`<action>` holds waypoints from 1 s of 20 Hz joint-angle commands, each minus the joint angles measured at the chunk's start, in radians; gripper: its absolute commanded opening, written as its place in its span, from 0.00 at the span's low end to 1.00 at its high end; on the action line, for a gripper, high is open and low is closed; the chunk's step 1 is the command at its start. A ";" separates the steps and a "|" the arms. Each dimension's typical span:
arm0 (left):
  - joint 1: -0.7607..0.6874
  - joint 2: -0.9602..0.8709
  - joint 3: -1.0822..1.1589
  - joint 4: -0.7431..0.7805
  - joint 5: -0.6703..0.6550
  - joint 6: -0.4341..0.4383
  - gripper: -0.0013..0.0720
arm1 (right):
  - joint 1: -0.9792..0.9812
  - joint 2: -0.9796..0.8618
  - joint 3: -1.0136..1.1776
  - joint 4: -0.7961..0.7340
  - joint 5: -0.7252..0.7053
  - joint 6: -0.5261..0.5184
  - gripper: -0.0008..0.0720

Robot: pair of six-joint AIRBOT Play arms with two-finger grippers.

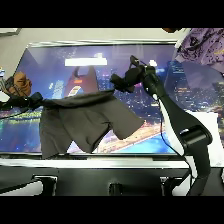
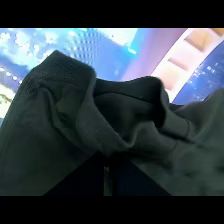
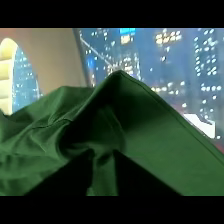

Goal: Fold the clothes and pants, and hang the long-sleeved shirts on hangers.

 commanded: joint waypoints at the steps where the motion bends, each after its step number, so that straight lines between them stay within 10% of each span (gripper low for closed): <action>1: 0.000 -0.040 -0.003 -0.021 -0.002 0.000 0.04 | -0.024 0.014 0.001 0.044 -0.053 -0.053 0.57; 8: 0.000 -0.039 0.000 -0.021 -0.045 0.000 0.04 | -0.386 0.305 -0.103 -0.098 -0.402 -0.375 0.62; 20: 0.000 -0.039 0.000 -0.021 -0.045 0.000 0.04 | -0.479 0.395 -0.846 0.261 -0.058 -0.629 0.68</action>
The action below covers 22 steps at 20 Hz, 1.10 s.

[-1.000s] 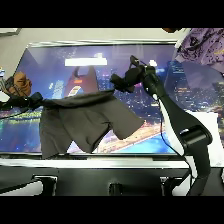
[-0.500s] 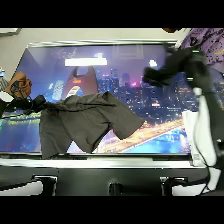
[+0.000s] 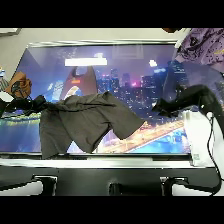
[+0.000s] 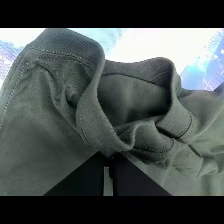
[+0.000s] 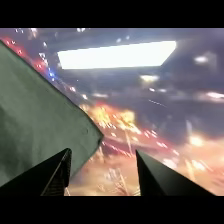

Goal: Fold the clothes and pants, and hang the long-sleeved shirts on hangers.

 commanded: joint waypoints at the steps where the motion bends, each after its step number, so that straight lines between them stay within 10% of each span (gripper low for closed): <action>1: 0.000 0.000 0.001 0.000 -0.001 0.000 0.04 | 0.059 -0.030 -0.101 0.081 0.137 -0.063 0.68; 10: -0.001 0.000 0.001 0.000 -0.001 0.000 0.04 | 0.163 -0.098 -0.101 0.065 0.174 -0.031 0.64; 14: 0.000 0.004 0.002 -0.009 -0.013 0.000 0.04 | 0.198 -0.089 -0.096 0.109 0.165 -0.031 0.07; 22: 0.000 0.113 0.401 -0.008 -0.088 0.002 0.04 | 0.034 0.093 0.570 0.037 0.046 0.052 0.06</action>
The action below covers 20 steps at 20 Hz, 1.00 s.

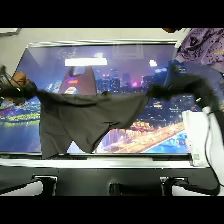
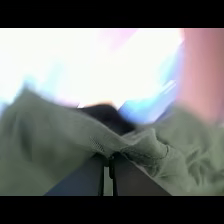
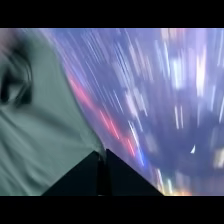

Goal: Fold the clothes and pants, and hang the long-sleeved shirts on hangers.

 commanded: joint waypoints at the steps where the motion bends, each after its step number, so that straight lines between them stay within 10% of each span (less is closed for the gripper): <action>1: 0.001 0.068 0.259 0.001 -0.045 0.005 0.04 | -0.070 0.071 0.420 -0.061 -0.104 0.055 0.06; 4: 0.001 0.169 0.450 0.002 -0.090 0.003 0.04 | -0.082 0.145 0.741 -0.213 -0.184 0.108 0.06; 13: 0.002 0.579 0.494 0.103 -0.405 -0.123 0.04 | -0.082 0.591 0.726 -0.579 -0.206 0.213 0.07; 20: 0.001 0.572 0.353 0.093 -0.443 -0.190 0.04 | -0.081 0.370 0.717 -0.520 -0.191 0.262 0.07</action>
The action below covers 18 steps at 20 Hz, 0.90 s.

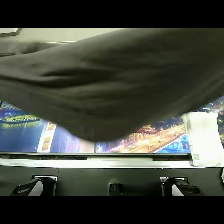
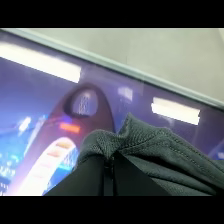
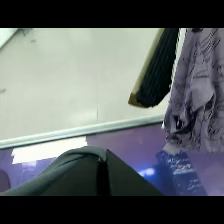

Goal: Fold the clothes and pants, and hang the long-sleeved shirts on hangers.

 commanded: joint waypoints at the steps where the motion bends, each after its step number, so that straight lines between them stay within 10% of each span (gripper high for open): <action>1: -0.002 -0.024 -0.154 -0.014 -0.020 -0.026 0.04 | 0.001 -0.174 -0.023 0.084 0.023 0.025 0.07; 10: -0.126 -0.375 -0.841 -0.018 0.666 -0.037 0.04 | 0.159 -0.848 -0.131 0.228 0.143 -0.004 0.07; 18: -0.124 -0.626 -0.842 -0.035 0.788 -0.032 0.18 | 0.236 -1.043 -0.131 0.217 0.162 0.118 0.21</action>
